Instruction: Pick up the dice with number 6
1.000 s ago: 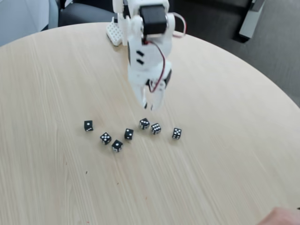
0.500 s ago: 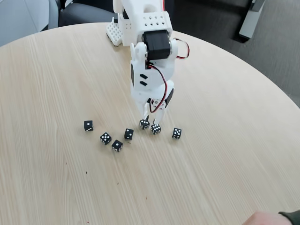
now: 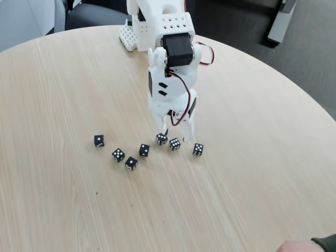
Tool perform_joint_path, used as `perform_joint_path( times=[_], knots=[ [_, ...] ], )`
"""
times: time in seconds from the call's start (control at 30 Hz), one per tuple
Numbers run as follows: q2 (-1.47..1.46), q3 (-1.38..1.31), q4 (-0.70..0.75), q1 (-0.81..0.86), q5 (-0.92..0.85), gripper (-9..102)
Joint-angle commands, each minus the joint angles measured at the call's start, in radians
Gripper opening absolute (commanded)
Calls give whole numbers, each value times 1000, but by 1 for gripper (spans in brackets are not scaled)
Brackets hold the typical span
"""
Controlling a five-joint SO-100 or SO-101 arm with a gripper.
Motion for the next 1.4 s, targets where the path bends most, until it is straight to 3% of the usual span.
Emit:
perform_joint_path(
  times=[0.0, 0.53, 0.9, 1.37],
  knots=[
    [5, -32, 0, 2, -26, 19],
    [-67, -25, 2, 8, -28, 20],
    [-67, -20, 2, 21, 141, 20],
    [-144, -20, 2, 20, 144, 19]
  ],
)
